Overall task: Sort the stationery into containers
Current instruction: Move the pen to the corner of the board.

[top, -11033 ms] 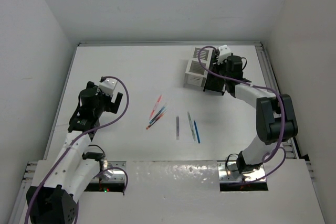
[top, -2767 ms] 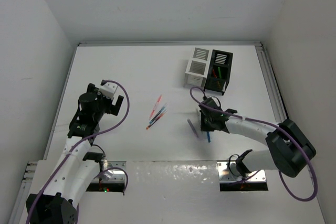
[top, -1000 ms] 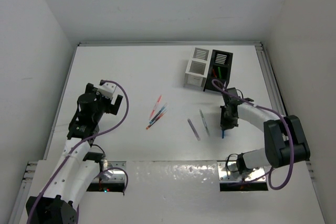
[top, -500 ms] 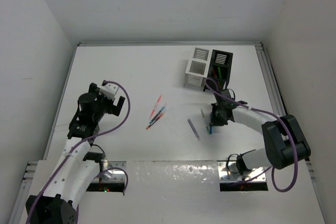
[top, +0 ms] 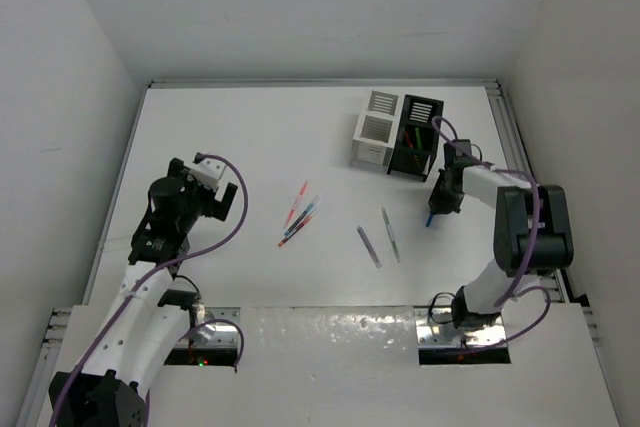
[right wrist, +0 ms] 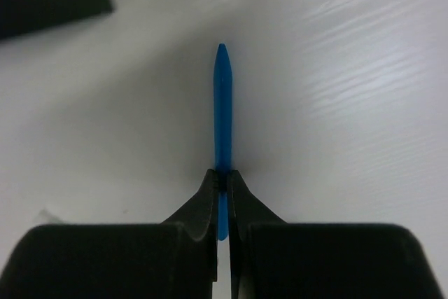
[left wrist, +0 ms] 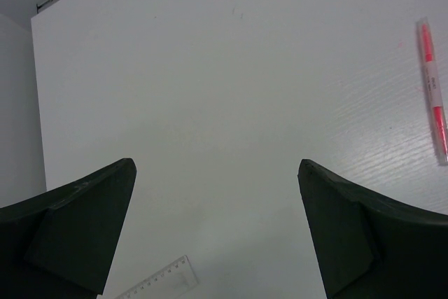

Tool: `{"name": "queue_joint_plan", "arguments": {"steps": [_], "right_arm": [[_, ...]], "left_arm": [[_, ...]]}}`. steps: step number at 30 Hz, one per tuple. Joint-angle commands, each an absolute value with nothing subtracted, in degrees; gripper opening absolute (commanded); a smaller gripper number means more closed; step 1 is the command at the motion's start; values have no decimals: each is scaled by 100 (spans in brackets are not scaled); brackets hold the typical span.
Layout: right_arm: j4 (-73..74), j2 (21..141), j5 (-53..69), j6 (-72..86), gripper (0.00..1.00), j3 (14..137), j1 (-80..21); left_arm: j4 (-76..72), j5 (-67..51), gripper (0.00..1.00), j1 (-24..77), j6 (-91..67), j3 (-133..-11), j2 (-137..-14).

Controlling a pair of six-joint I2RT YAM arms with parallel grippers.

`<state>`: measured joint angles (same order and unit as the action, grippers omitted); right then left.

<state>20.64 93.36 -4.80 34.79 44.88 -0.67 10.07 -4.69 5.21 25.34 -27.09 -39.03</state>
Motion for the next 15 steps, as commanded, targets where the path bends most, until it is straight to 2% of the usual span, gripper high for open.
{"name": "queue_joint_plan", "arguments": {"steps": [1, 9, 15], "right_arm": [[2847, 10106, -1608, 2813, 0, 4919, 386], [3207, 10696, -1661, 2418, 0, 5668, 1318], [3981, 11460, -1810, 1969, 0, 6923, 1591]], "left_arm": [[809, -352, 100, 562, 2619, -2821, -3850], [817, -194, 100, 545, 2707, -2795, -3885], [809, -70, 100, 545, 2795, -2795, -3964]]}}
